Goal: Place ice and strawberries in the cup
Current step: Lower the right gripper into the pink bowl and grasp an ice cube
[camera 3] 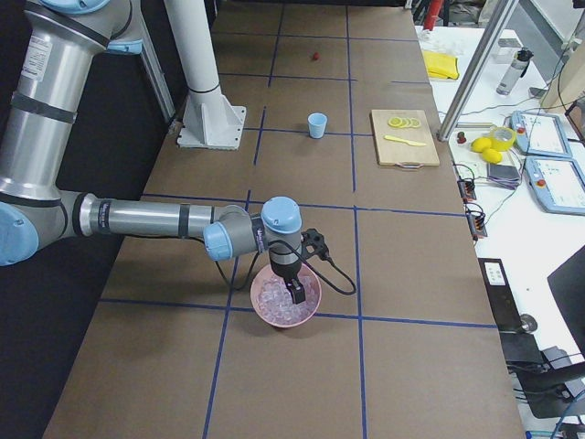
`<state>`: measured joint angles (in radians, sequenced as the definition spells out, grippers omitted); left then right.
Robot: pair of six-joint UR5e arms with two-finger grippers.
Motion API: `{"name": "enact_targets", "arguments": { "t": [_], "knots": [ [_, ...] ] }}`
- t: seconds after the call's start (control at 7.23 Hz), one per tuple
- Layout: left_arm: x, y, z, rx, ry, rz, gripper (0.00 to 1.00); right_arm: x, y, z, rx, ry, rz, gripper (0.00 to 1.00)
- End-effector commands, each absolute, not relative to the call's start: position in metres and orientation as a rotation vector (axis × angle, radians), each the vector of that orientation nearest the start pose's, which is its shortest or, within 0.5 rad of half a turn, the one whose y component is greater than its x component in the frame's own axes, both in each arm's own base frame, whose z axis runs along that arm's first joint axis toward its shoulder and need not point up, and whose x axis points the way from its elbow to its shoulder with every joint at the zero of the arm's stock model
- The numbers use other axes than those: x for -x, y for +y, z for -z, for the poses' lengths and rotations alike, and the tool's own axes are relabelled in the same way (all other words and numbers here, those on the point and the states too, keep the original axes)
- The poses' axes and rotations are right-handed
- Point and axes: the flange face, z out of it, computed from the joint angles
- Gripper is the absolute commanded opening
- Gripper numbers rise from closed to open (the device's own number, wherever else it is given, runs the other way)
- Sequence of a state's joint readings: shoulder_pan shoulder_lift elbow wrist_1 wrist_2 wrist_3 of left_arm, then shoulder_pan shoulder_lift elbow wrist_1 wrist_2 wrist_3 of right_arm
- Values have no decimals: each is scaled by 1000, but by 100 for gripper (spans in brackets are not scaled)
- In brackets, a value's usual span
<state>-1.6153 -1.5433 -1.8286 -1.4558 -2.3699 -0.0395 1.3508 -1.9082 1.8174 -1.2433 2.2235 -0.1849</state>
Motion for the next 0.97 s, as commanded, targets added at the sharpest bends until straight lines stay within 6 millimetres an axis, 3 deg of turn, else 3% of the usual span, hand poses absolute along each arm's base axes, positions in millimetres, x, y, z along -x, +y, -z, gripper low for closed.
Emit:
{"name": "enact_targets", "arguments": {
  "t": [0.0, 0.42, 0.83],
  "knots": [
    [83, -473, -553, -115, 796, 32, 100, 9, -372, -666, -210, -659, 462, 98],
    [84, -470, -556, -110, 798, 36, 100, 10, -373, -665, -215, -659, 472, 77],
    [82, -465, -555, -111, 810, 33, 100, 22, -374, -670, -197, -654, 500, 77]
  ]
}}
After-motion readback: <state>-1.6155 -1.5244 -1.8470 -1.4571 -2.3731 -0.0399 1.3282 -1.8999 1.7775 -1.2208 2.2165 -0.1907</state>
